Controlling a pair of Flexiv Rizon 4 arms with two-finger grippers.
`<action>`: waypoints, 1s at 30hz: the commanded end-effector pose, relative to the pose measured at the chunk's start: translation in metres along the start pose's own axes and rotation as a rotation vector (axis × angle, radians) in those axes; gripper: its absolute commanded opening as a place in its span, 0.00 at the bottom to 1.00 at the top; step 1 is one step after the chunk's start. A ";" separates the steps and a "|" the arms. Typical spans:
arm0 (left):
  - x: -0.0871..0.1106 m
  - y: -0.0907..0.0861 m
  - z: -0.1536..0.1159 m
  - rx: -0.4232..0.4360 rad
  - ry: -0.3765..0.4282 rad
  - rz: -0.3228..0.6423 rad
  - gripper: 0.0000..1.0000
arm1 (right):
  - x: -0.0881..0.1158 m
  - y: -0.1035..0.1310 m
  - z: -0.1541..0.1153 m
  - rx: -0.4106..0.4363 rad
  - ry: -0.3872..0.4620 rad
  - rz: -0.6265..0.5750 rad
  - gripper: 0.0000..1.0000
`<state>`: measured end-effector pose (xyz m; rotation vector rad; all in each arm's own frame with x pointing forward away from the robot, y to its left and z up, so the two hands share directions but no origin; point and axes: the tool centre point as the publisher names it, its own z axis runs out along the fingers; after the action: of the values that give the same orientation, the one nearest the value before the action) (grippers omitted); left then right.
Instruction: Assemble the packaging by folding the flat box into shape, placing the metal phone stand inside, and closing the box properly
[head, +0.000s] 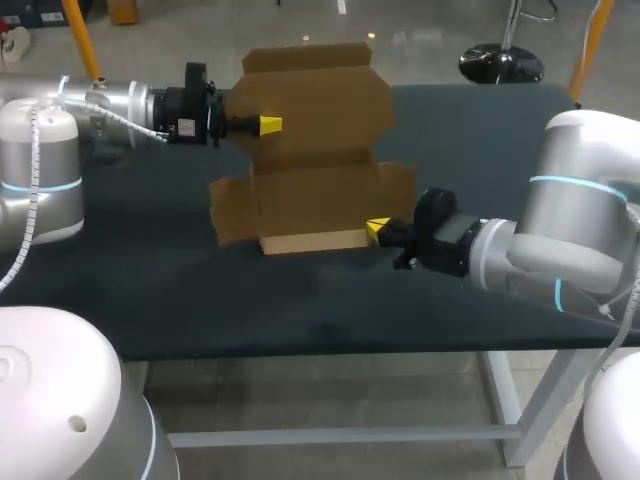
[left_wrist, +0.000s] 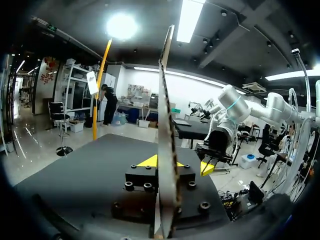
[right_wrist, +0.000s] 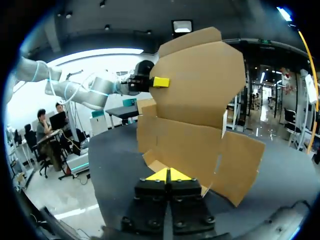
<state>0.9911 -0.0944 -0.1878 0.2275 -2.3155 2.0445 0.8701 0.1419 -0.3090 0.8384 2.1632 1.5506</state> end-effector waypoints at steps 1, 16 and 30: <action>-0.005 0.003 -0.001 0.002 0.015 0.000 0.00 | 0.005 -0.001 0.015 0.000 -0.077 -0.002 0.00; -0.005 0.003 -0.001 0.002 0.015 0.000 0.00 | 0.013 -0.004 0.047 -0.032 -0.082 0.007 0.00; -0.005 0.003 -0.001 0.002 0.015 0.000 0.00 | 0.018 -0.021 0.096 -0.028 -0.143 0.025 0.00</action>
<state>0.9946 -0.0938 -0.1895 0.2174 -2.3081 2.0430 0.8973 0.1985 -0.3494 0.8587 2.1366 1.5886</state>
